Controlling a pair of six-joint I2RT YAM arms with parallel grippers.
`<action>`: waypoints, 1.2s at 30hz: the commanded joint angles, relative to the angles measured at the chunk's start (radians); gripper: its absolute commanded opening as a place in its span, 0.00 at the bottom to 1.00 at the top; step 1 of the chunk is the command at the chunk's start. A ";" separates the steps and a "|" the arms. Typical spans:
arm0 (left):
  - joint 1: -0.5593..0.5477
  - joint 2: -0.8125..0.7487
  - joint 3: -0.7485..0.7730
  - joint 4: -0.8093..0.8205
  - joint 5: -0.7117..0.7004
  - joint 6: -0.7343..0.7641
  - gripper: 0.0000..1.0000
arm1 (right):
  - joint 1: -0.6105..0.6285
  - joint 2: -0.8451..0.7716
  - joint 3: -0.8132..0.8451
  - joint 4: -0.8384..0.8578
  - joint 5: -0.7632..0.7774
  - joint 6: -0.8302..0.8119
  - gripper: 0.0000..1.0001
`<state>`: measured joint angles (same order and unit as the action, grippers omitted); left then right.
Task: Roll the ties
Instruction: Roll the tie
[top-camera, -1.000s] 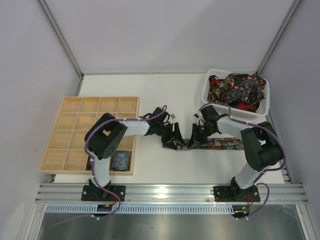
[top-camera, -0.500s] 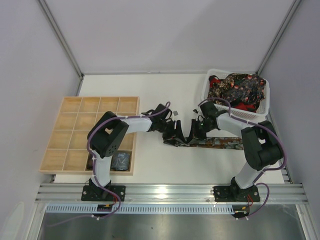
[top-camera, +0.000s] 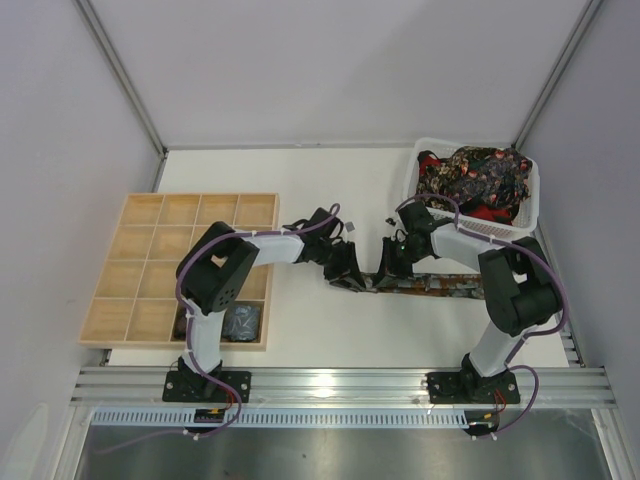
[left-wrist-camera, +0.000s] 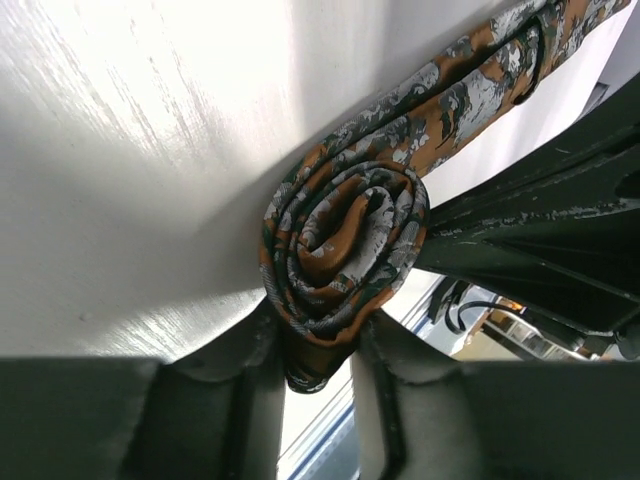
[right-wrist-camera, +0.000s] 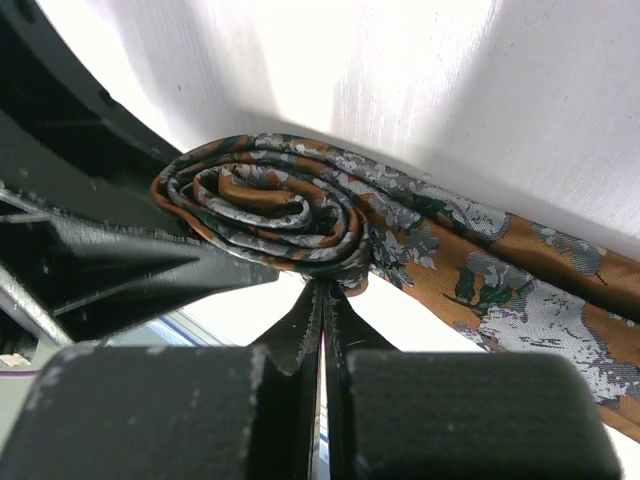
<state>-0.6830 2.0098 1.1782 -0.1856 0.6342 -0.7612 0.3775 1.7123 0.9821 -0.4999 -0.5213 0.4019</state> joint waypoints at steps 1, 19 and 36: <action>0.013 -0.026 -0.008 0.021 -0.008 -0.010 0.29 | 0.003 0.018 0.018 0.034 0.027 -0.012 0.00; 0.030 -0.269 -0.241 -0.023 -0.004 -0.016 0.16 | 0.129 0.040 0.038 0.084 0.009 0.054 0.00; 0.034 -0.321 -0.218 -0.189 -0.130 -0.076 0.19 | 0.192 0.055 0.104 0.020 0.098 0.042 0.00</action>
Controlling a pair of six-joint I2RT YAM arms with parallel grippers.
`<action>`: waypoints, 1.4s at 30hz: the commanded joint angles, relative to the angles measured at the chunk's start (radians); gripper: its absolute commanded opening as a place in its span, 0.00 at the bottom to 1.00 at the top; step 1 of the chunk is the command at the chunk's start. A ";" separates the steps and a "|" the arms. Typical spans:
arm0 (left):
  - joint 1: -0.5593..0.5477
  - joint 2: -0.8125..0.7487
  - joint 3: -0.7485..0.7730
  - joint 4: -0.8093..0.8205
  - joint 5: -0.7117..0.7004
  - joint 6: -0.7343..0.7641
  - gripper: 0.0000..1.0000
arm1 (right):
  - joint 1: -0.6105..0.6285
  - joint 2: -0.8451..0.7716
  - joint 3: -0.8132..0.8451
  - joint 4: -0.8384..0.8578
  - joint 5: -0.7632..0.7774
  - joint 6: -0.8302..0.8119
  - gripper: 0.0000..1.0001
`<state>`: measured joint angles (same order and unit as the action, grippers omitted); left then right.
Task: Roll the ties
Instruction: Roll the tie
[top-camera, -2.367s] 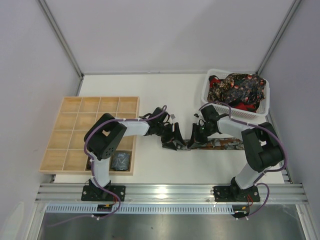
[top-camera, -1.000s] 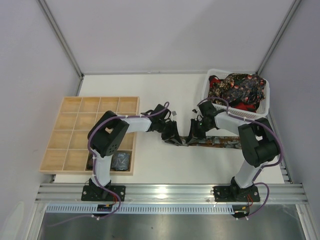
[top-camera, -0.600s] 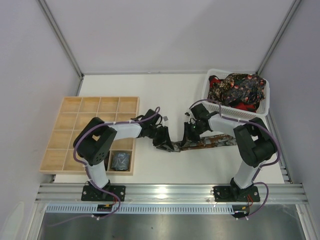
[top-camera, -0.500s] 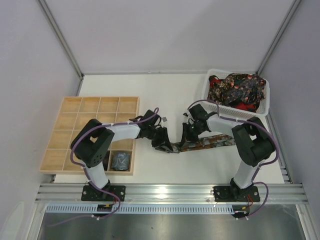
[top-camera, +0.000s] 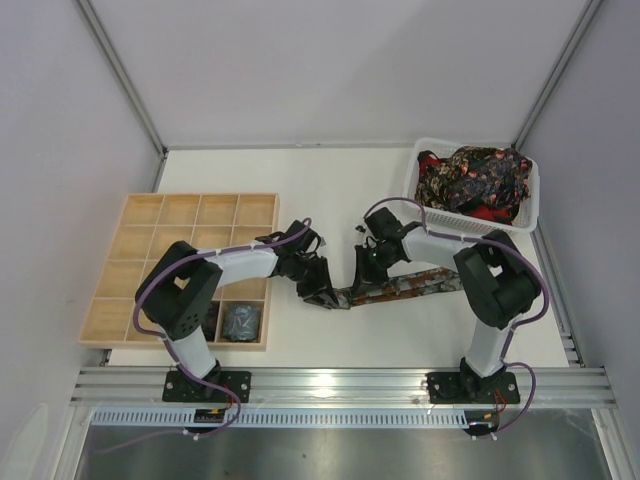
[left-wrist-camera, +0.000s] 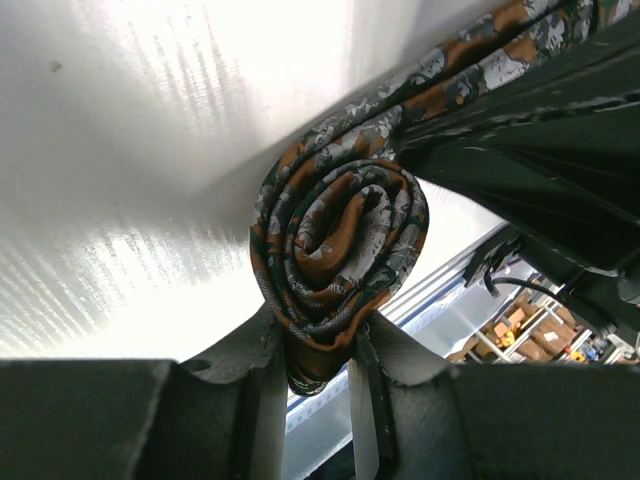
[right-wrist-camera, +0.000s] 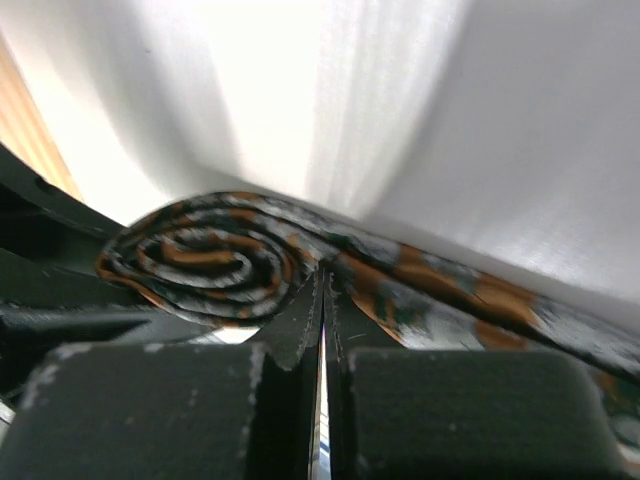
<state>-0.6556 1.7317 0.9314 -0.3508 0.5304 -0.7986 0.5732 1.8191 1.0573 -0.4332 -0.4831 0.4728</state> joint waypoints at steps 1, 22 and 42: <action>0.007 -0.043 0.027 -0.017 -0.026 -0.043 0.19 | -0.004 -0.082 0.026 -0.065 0.066 -0.040 0.00; 0.008 -0.027 0.083 -0.060 -0.050 -0.116 0.17 | 0.020 -0.067 0.018 0.024 -0.051 -0.023 0.00; -0.001 0.066 0.251 -0.194 -0.079 -0.097 0.22 | 0.036 0.054 0.064 0.100 -0.097 0.024 0.00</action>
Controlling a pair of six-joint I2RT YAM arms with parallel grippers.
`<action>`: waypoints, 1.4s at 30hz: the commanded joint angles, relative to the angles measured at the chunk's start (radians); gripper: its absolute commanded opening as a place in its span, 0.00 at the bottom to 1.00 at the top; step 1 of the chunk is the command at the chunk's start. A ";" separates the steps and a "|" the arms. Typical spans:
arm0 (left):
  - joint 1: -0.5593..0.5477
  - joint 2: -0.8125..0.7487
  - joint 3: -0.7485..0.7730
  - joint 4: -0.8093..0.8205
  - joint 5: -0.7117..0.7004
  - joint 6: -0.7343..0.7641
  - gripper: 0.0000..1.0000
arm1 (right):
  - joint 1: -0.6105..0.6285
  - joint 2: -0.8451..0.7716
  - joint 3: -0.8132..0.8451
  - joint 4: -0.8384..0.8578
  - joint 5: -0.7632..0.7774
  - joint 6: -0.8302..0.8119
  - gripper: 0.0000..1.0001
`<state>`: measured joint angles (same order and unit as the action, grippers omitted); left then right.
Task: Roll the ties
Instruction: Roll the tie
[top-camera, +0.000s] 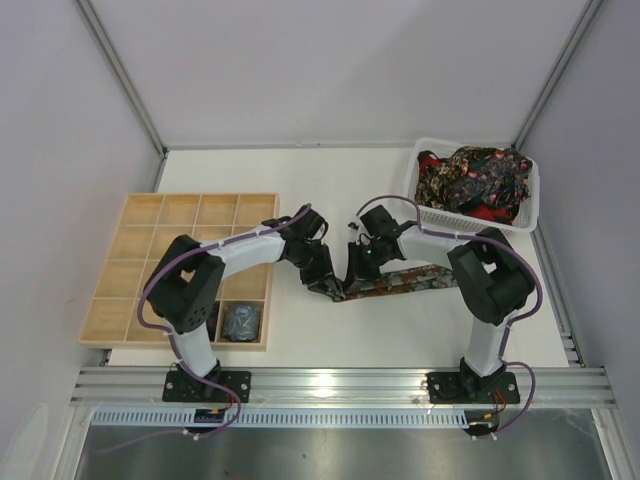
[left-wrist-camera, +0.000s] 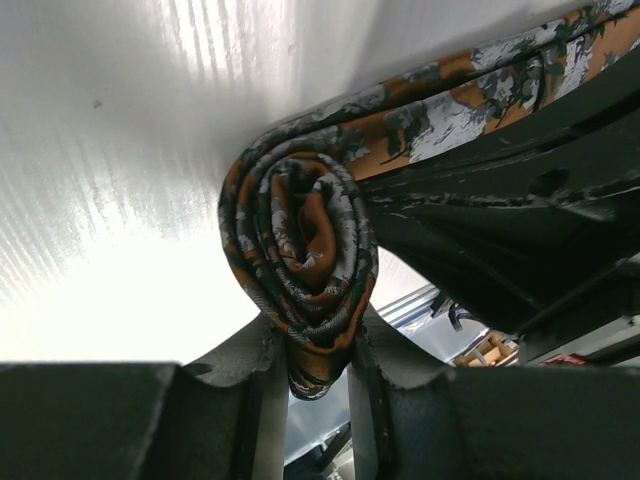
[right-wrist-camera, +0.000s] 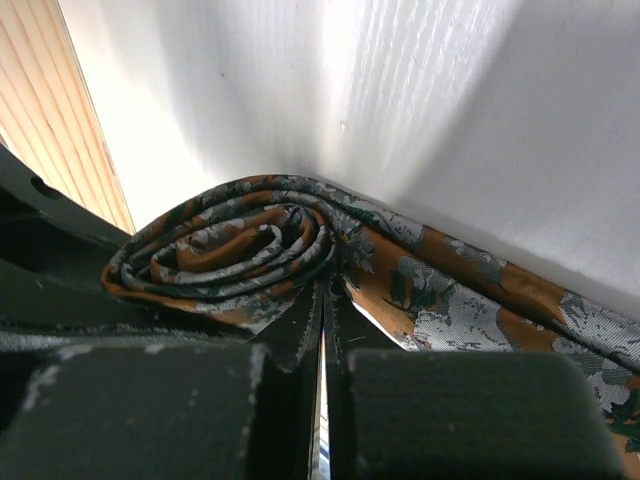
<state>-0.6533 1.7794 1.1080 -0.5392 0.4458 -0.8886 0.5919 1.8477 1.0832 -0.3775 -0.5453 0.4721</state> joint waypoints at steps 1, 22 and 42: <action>-0.006 0.025 0.099 -0.014 0.004 -0.004 0.22 | 0.017 0.030 0.041 0.046 -0.035 0.029 0.00; -0.045 0.187 0.263 -0.122 -0.030 0.028 0.31 | -0.064 -0.005 0.018 0.037 -0.047 0.080 0.00; -0.058 0.270 0.363 -0.163 -0.048 0.062 0.36 | -0.187 0.002 -0.106 0.058 0.100 0.057 0.00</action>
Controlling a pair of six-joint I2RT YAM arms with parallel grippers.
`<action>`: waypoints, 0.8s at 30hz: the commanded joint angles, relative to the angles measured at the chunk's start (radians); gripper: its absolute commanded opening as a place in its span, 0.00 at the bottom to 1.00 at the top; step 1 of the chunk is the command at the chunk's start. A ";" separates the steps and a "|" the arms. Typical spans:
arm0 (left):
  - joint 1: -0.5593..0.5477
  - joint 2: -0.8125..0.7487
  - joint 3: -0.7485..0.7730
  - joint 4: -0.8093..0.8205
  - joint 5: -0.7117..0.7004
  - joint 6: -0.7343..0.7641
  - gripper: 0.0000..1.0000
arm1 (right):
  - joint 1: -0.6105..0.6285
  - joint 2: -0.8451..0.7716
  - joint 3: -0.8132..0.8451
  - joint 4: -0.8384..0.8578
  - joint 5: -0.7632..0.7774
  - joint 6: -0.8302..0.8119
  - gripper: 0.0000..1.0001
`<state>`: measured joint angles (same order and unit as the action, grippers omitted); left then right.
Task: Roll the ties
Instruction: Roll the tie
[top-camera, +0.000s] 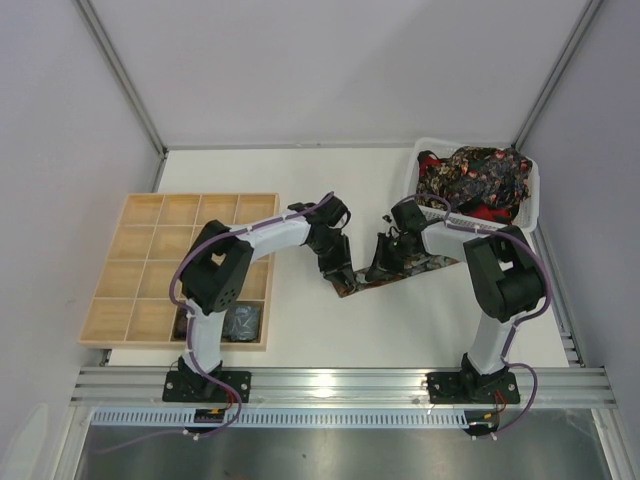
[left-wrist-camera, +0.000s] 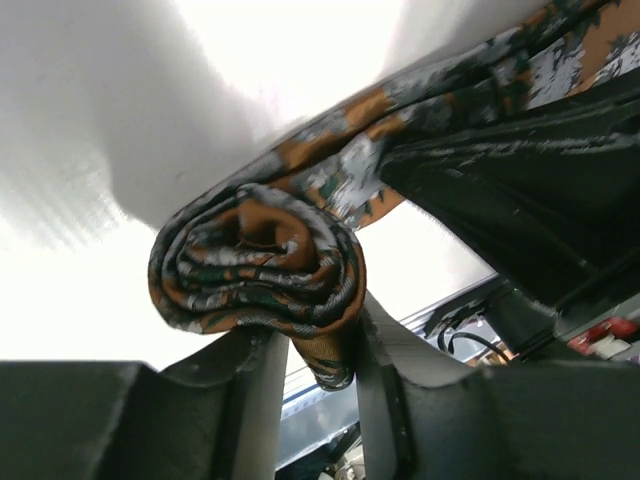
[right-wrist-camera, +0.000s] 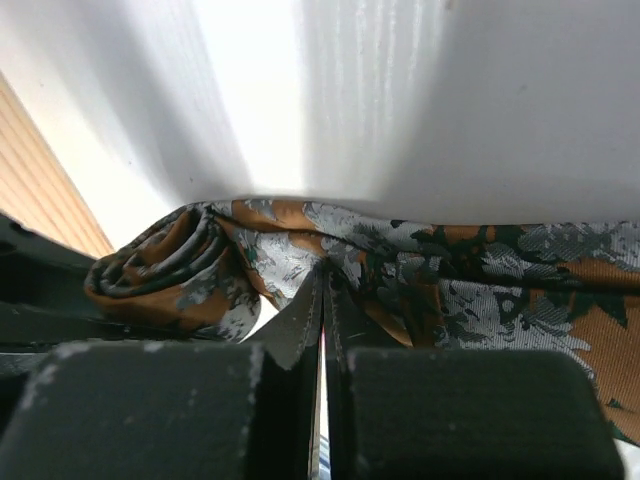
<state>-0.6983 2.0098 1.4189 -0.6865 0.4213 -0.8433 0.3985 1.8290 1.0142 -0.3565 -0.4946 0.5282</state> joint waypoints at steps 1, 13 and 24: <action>-0.018 0.046 0.063 -0.030 -0.027 0.019 0.37 | 0.007 0.019 -0.048 0.045 0.051 0.004 0.00; -0.032 0.037 0.064 0.042 0.022 0.052 0.54 | -0.016 -0.019 -0.059 0.042 0.030 0.020 0.00; -0.030 -0.071 0.008 0.154 0.086 0.135 0.68 | -0.050 -0.112 -0.008 -0.048 0.030 -0.028 0.00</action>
<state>-0.7265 2.0090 1.4471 -0.5980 0.4774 -0.7498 0.3573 1.7706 0.9752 -0.3607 -0.4862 0.5327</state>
